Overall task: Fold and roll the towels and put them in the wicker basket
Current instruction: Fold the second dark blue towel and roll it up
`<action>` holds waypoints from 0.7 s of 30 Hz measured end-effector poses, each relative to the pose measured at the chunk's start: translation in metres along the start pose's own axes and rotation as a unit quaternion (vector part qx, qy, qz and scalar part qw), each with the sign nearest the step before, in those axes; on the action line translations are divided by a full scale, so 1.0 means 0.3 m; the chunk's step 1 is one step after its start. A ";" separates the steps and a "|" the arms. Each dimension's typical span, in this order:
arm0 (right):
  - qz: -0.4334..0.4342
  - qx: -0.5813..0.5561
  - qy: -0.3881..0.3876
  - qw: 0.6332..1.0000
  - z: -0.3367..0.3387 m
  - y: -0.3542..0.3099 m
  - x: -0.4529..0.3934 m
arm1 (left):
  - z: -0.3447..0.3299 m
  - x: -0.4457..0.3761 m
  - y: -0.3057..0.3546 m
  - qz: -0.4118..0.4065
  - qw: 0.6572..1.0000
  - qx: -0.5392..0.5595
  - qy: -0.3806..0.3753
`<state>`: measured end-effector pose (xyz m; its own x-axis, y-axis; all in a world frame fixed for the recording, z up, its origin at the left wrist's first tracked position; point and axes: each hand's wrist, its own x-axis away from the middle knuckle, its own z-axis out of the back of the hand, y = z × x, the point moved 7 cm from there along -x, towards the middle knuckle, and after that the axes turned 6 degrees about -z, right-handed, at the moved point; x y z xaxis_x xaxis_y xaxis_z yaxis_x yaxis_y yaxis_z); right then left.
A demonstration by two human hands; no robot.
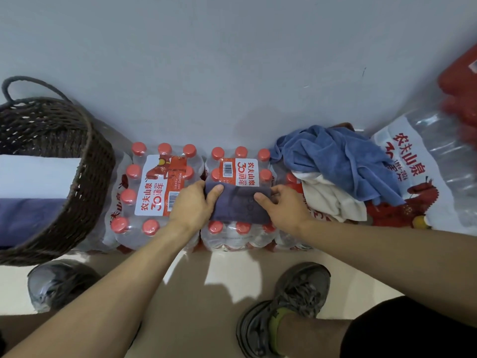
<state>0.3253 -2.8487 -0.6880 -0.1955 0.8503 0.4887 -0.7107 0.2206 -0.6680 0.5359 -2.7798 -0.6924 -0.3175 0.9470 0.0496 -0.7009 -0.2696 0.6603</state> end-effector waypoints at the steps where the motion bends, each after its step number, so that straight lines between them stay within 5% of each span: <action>1: 0.003 0.032 0.015 0.999 0.002 -0.004 -0.003 | 0.001 -0.002 0.002 0.001 1.000 -0.009 0.009; 16: -0.019 0.140 -0.022 0.990 0.006 -0.034 -0.046 | 0.033 -0.028 -0.007 0.068 0.988 -0.138 -0.033; 21: -0.008 0.209 -0.047 0.977 0.020 -0.046 -0.043 | -0.013 -0.025 0.009 0.114 0.969 -0.101 -0.196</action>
<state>0.3336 -2.8657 -0.6817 -0.2298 0.7963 0.5596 -0.9242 0.0016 -0.3818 0.5338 -2.7882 -0.6939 -0.2400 0.8418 0.4835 -0.7643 -0.4710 0.4405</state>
